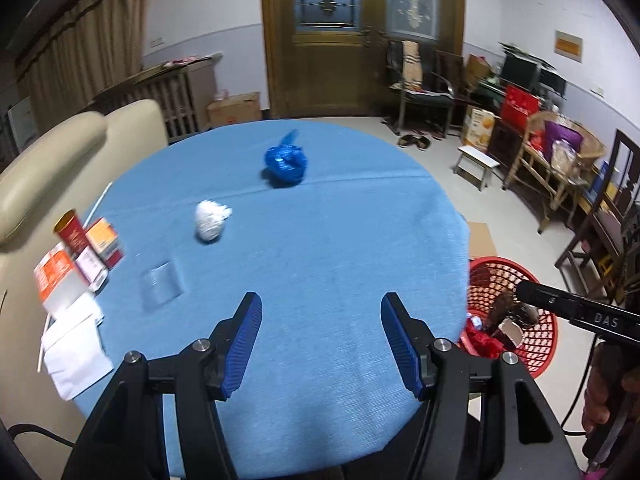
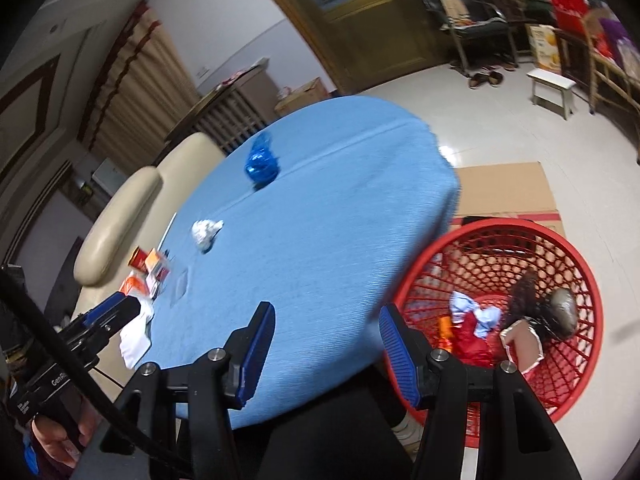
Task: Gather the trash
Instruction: 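Move both open grippers back over the table, then move the left gripper toward the yellow medicine box beside the orange carton, then grasp the yellow medicine box with the left gripper, then grasp the clear plastic tray with the right gripper while the left gripper holds the yellow box, then carry the yellow box and clear tray toward the red basket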
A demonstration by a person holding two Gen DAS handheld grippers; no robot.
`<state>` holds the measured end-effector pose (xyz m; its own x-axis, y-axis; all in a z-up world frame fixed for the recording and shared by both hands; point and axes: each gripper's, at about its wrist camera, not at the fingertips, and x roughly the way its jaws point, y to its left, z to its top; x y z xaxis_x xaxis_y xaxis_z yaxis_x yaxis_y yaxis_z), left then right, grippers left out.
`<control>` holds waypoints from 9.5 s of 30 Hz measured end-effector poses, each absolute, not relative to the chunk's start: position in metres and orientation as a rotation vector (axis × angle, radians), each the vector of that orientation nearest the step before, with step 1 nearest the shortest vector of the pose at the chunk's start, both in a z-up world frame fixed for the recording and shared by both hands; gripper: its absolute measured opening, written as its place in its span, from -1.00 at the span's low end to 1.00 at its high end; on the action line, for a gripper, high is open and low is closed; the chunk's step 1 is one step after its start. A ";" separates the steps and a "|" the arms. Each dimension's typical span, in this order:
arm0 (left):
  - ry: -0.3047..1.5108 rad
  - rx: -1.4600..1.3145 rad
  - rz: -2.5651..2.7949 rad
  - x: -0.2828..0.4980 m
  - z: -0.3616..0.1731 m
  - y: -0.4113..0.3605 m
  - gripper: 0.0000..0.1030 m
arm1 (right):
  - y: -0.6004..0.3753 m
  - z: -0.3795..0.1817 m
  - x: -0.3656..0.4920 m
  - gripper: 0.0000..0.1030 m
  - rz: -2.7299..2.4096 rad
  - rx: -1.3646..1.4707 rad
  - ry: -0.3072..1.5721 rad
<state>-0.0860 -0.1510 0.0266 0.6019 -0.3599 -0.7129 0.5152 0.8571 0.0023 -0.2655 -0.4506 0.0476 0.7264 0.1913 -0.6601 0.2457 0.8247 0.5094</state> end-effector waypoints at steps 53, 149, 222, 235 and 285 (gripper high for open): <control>0.897 0.004 0.067 -0.011 -0.041 0.076 0.22 | -0.254 0.051 -0.122 0.14 0.357 0.291 0.887; 1.100 -0.110 0.017 0.259 -0.036 0.033 0.08 | -0.318 0.006 -0.106 0.14 0.256 0.467 0.942; 0.898 -0.109 -0.257 0.010 0.011 0.105 0.08 | -0.105 0.013 0.066 0.10 0.184 0.271 1.105; 0.926 -0.038 -0.310 -0.004 0.007 0.055 0.08 | -0.188 0.031 0.003 0.10 0.189 0.253 1.040; 0.848 0.335 -0.463 -0.061 0.022 -0.145 0.09 | -0.391 0.052 -0.178 0.12 0.019 0.421 0.853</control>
<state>-0.0607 -0.1446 0.0220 0.5725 -0.2562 -0.7789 0.5163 0.8506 0.0997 -0.1781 -0.3910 0.0515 0.6627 0.1826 -0.7263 0.1504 0.9176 0.3679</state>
